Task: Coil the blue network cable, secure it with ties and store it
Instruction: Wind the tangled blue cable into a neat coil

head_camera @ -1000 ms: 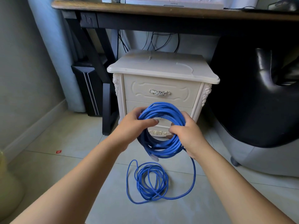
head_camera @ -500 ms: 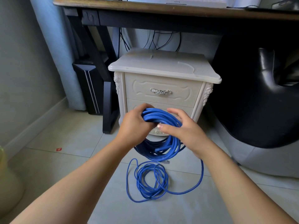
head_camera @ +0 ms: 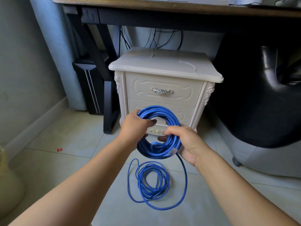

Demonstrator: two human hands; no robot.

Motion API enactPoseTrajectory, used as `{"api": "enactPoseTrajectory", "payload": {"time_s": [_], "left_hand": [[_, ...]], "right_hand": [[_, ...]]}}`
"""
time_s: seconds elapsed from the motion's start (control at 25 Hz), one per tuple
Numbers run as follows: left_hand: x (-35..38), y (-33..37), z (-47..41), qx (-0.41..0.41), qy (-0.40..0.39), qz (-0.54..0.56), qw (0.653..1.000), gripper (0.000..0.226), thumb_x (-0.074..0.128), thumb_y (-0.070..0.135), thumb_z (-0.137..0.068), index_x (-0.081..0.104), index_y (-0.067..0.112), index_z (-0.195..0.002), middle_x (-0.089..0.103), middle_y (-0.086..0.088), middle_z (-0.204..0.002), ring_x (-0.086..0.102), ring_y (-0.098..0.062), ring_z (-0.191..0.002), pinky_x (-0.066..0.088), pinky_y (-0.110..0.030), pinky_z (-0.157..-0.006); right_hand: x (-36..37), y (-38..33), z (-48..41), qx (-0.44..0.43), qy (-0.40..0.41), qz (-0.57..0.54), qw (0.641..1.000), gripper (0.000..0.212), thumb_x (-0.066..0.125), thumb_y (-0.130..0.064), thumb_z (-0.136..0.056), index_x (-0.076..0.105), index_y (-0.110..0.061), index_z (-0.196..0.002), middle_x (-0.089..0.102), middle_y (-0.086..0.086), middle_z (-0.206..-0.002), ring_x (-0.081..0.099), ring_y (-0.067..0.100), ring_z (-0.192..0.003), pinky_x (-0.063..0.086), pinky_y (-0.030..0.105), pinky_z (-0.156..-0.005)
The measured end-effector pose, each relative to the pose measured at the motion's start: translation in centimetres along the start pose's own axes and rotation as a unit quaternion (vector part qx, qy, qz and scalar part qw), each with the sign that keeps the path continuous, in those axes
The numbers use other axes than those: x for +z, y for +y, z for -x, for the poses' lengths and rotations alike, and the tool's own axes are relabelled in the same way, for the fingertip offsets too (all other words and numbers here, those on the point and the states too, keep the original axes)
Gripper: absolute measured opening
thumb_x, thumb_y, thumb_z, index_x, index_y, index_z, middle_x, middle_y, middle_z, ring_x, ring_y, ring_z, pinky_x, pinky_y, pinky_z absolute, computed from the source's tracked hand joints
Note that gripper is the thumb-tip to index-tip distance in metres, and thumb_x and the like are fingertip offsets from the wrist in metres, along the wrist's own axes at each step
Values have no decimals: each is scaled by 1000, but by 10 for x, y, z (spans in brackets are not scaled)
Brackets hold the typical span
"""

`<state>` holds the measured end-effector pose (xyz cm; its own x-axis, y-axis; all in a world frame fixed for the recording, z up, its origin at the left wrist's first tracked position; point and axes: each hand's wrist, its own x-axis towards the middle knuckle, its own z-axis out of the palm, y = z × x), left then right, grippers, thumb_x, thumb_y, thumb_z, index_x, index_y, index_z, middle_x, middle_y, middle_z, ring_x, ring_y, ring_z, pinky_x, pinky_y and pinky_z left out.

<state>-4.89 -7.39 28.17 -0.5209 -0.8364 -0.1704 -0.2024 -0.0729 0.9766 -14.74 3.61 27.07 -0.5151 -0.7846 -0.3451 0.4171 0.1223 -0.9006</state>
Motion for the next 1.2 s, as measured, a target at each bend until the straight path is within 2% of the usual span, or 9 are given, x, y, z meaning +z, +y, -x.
{"api": "enactPoseTrajectory", "payload": {"time_s": [0.16,0.24,0.36,0.52,0.68,0.84,0.92,1.08,1.2], "left_hand": [[-11,3,-2,-9,-138,116,984,42,77,17,-80,63,16,-119,71,-3,-99,68,-17,-91,55,-31,-82],[-16,0,-3,-51,-189,184,963,48,73,37,-79,64,15,-121,70,-9,-110,67,-21,-102,54,-36,-89],[-11,-11,2,-125,-265,173,941,59,54,54,-85,62,11,-124,69,-15,-114,66,-28,-110,50,-43,-99],[5,-21,18,-111,-350,162,916,33,50,9,-93,60,0,-123,68,-17,-121,66,-26,-112,52,-39,-99],[20,-26,25,-43,-297,146,943,33,61,-6,-88,61,5,-119,74,-9,-102,70,-21,-103,55,-35,-93],[39,-38,27,46,-242,-44,968,19,70,16,-88,66,15,-106,65,6,-87,64,-9,-82,55,-28,-79],[42,-38,25,54,-247,-69,965,12,66,21,-92,72,15,-101,68,10,-83,63,-3,-77,52,-19,-65],[44,-38,18,119,-198,-160,960,14,65,24,-93,74,13,-91,72,-4,-82,58,1,-61,49,-17,-55],[37,-36,11,163,-146,-242,945,13,66,22,-92,73,12,-90,69,-9,-75,63,-8,-61,52,-18,-59]], "right_hand": [[-3,-3,-6,-40,99,-68,992,16,56,7,-86,59,-8,-84,48,7,-60,50,17,-52,47,23,-41],[-10,-12,-10,-60,124,-120,983,18,53,6,-87,57,-10,-81,47,3,-54,49,13,-44,46,22,-42],[-16,-18,-14,-77,153,-178,969,20,52,5,-86,51,-11,-74,43,4,-56,48,14,-47,46,29,-53],[-15,-17,-14,-77,161,-250,952,23,50,4,-86,46,-10,-68,39,5,-57,43,18,-55,45,37,-64],[-11,-17,-11,-74,160,-265,948,20,53,1,-86,48,-9,-69,43,6,-54,47,23,-56,48,50,-78],[-7,-15,-5,-72,143,-273,949,18,57,-1,-86,50,-9,-71,45,4,-54,51,22,-56,55,42,-62],[-6,-18,-3,-75,134,-282,947,18,57,-1,-86,50,-9,-71,47,3,-53,52,21,-57,55,40,-61],[-10,-24,0,-93,112,-289,946,20,53,0,-88,50,-9,-71,45,4,-55,53,20,-50,55,37,-56],[-20,-28,-6,-112,123,-309,936,19,51,2,-89,49,-11,-75,42,7,-61,50,21,-56,52,40,-67]]}}
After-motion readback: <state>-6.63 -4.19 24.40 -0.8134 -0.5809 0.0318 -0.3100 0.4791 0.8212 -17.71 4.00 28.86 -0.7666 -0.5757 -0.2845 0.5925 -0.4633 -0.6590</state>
